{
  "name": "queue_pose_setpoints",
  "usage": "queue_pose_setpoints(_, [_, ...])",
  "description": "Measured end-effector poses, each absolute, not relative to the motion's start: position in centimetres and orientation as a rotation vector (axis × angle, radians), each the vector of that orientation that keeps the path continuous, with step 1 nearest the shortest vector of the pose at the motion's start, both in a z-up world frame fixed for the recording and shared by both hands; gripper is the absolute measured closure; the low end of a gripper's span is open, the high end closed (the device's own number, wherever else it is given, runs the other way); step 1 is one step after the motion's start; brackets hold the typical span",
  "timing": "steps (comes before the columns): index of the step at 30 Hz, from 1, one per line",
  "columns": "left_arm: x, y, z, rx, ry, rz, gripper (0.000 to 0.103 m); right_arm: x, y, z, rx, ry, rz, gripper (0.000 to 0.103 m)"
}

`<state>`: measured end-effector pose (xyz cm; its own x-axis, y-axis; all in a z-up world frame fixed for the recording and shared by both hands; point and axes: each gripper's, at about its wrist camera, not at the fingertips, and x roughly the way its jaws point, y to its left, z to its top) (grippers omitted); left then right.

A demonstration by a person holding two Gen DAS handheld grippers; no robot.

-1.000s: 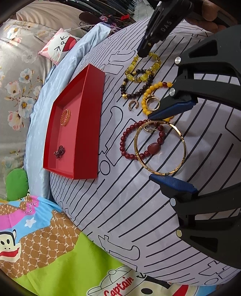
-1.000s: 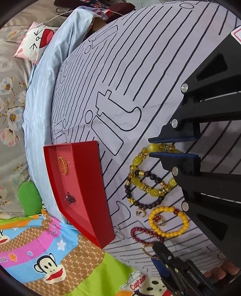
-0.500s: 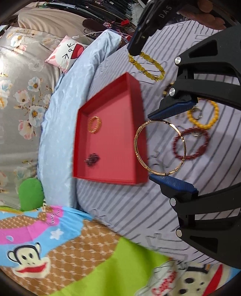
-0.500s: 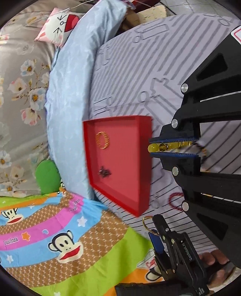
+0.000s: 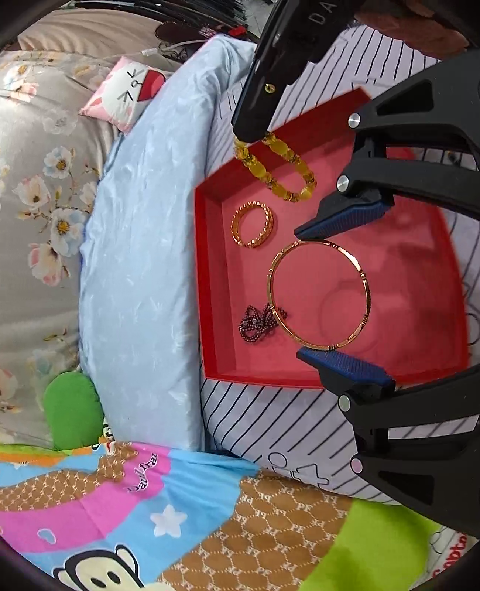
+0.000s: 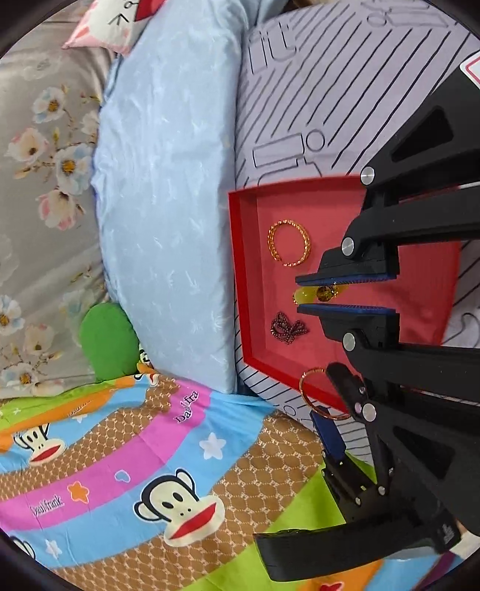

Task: Organize jewelry
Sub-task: 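Carry the bangle and yellow bracelet into the red tray and open both grippers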

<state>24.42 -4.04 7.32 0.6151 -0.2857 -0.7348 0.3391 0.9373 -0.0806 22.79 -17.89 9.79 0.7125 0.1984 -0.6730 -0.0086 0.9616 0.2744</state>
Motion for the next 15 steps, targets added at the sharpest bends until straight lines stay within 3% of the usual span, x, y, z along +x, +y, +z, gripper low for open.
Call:
queue_pose_setpoints(12, [27.6, -4.6, 3.1, 0.078, 0.930, -0.342, 0.046, 25.9, -19.2, 4.5, 0.172, 0.887, -0.003, 0.093])
queue_pose_setpoints(14, [27.5, -4.6, 3.4, 0.080, 0.917, -0.331, 0.041, 25.4, -19.2, 4.7, 0.158, 0.860, -0.011, 0.090])
queue_pose_setpoints(15, [27.6, -4.6, 3.6, 0.082, 0.914, -0.315, 0.032, 25.3, -19.2, 4.9, 0.154, 0.854, -0.015, 0.084])
